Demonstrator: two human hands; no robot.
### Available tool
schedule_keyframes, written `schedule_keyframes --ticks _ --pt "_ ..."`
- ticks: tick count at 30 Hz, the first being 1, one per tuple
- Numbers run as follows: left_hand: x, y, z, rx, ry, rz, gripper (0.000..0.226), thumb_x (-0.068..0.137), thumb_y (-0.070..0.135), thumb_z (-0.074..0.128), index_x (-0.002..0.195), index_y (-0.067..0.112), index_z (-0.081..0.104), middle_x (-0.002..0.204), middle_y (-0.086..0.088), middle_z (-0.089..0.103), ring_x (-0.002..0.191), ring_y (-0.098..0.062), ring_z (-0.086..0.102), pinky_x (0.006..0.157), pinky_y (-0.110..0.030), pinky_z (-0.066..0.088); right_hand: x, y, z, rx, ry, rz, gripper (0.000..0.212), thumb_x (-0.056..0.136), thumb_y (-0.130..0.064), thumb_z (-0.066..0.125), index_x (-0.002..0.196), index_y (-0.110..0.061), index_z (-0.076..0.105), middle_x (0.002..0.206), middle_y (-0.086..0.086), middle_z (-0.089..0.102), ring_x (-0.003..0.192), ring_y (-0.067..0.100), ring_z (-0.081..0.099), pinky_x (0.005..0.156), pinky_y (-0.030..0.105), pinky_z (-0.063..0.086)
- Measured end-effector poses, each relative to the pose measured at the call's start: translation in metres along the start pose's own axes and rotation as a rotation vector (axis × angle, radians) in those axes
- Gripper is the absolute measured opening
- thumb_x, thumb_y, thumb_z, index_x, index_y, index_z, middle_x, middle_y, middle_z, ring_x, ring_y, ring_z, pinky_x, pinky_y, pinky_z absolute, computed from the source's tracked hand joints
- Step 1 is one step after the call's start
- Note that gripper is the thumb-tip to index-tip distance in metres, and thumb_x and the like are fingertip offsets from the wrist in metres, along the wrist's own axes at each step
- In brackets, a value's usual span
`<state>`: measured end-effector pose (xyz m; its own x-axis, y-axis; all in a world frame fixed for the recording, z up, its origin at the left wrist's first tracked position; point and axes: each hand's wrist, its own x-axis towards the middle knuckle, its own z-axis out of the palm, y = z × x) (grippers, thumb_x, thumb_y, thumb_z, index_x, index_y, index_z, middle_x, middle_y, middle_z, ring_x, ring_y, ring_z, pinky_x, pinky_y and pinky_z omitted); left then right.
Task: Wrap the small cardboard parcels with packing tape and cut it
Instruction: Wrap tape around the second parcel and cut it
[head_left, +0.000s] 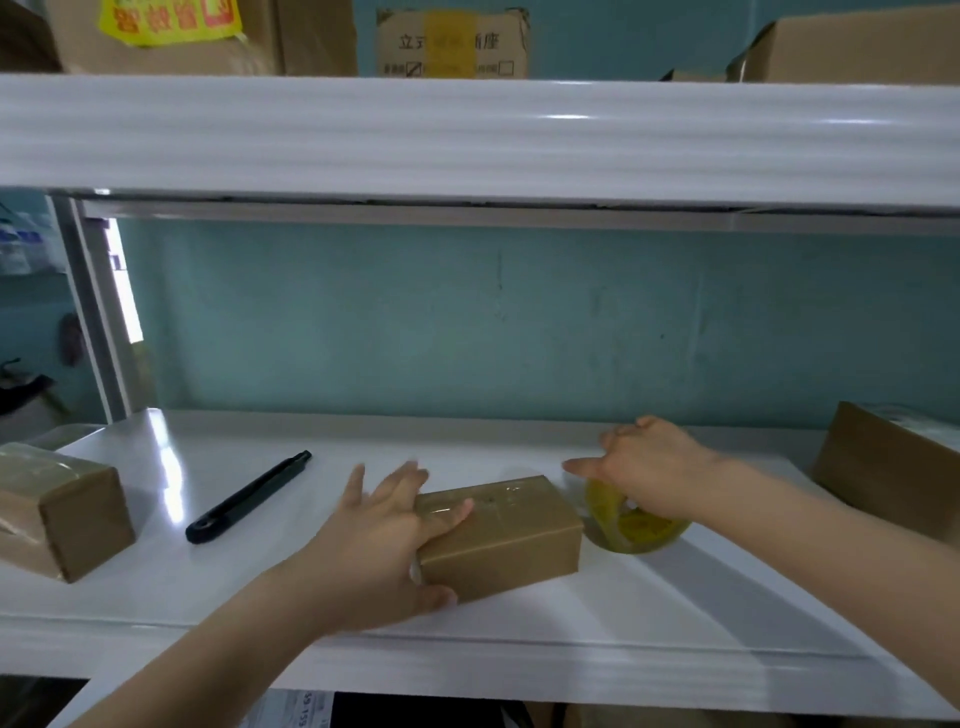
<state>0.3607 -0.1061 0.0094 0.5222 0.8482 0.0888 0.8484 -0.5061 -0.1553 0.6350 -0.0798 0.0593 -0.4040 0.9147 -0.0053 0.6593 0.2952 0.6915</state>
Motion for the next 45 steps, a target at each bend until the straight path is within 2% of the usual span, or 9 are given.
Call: schedule_keyframes --ticks 3,5,8,16,24,36,39,42,45 --pt "0.014 0.025 -0.022 0.173 0.0 0.008 0.082 0.08 0.053 0.055 0.146 0.018 0.023 0.157 -0.018 0.003 0.146 -0.025 -0.01 0.114 -0.058 -0.007 0.002 -0.005 0.001 -0.032 -0.018 0.021 0.066 0.092 -0.026 0.049 0.148 -0.033 0.013 0.132 0.011 0.049 0.12 0.029 0.049 0.092 0.037 0.038" --pt "0.027 0.046 -0.026 0.119 -0.005 -0.001 0.093 0.078 0.052 0.058 0.147 0.009 0.012 0.156 -0.022 -0.002 0.146 -0.03 -0.008 0.114 -0.058 -0.003 0.004 -0.006 0.002 -0.031 -0.035 0.041 0.067 0.092 -0.032 0.05 0.148 -0.031 0.013 0.132 0.011 0.049 0.119 0.03 0.05 0.09 0.037 0.039" --pt "0.051 0.067 -0.013 -0.017 0.048 0.081 0.106 0.078 0.06 0.054 0.148 0.016 -0.011 0.156 -0.012 -0.021 0.145 -0.024 -0.014 0.116 -0.054 -0.002 0.001 -0.001 -0.001 -0.007 -0.032 0.041 0.068 0.091 -0.03 0.051 0.149 -0.027 0.014 0.125 0.012 0.053 0.114 0.031 0.051 0.086 0.037 0.04" --pt "0.075 0.057 0.003 -0.126 -0.037 0.16 0.096 0.079 0.051 0.056 0.144 0.044 -0.014 0.159 0.002 -0.012 0.146 -0.02 -0.009 0.115 -0.056 0.0 -0.004 0.014 0.007 0.15 0.019 0.077 0.067 0.083 -0.008 0.051 0.143 -0.024 0.028 0.114 0.01 0.059 0.105 0.031 0.057 0.078 0.034 0.042" --pt "0.063 0.057 0.001 -0.176 0.052 0.114 0.106 0.081 0.038 0.06 0.143 0.032 -0.027 0.152 -0.009 -0.032 0.146 -0.027 -0.004 0.118 -0.045 -0.003 -0.004 0.019 0.024 0.251 0.131 0.143 0.068 0.082 -0.011 0.054 0.138 -0.042 0.03 0.117 -0.004 0.057 0.109 0.021 0.056 0.079 0.029 0.043" --pt "0.069 0.058 -0.002 -0.146 -0.082 0.079 0.096 0.077 0.052 0.063 0.147 0.04 -0.001 0.158 -0.009 -0.012 0.143 -0.037 -0.013 0.107 -0.068 -0.01 0.009 0.026 0.039 0.232 0.13 0.126 0.086 0.071 -0.005 0.043 0.138 -0.054 0.023 0.121 -0.019 0.057 0.108 0.006 0.057 0.082 0.023 0.04" --pt "0.065 0.053 -0.011 -0.393 0.005 0.09 0.093 0.08 0.051 0.062 0.147 0.041 -0.001 0.158 -0.01 -0.009 0.146 -0.027 -0.011 0.112 -0.055 -0.006 0.006 0.028 0.036 0.265 0.153 0.149 0.078 0.073 -0.013 0.043 0.136 -0.055 0.026 0.126 -0.023 0.054 0.111 0.003 0.055 0.074 0.018 0.037" --pt "0.054 0.02 -0.032 -1.244 0.486 -0.109 0.056 0.091 0.033 0.057 0.142 0.024 0.035 0.149 -0.007 0.036 0.137 -0.014 0.033 0.112 -0.025 0.025 0.004 0.03 0.036 0.295 0.168 0.143 0.071 0.077 -0.024 0.042 0.139 -0.053 0.022 0.128 -0.021 0.052 0.113 0.006 0.055 0.076 0.019 0.04" --pt "0.047 -0.058 -0.017 -0.927 0.641 -0.542 0.039 0.095 0.023 0.048 0.131 0.009 0.047 0.133 -0.013 0.05 0.119 -0.025 0.051 0.103 -0.03 0.039 0.001 0.028 0.04 0.39 0.182 0.157 0.074 0.075 -0.018 0.039 0.14 -0.052 0.023 0.136 -0.02 0.048 0.119 0.007 0.051 0.088 0.018 0.044"
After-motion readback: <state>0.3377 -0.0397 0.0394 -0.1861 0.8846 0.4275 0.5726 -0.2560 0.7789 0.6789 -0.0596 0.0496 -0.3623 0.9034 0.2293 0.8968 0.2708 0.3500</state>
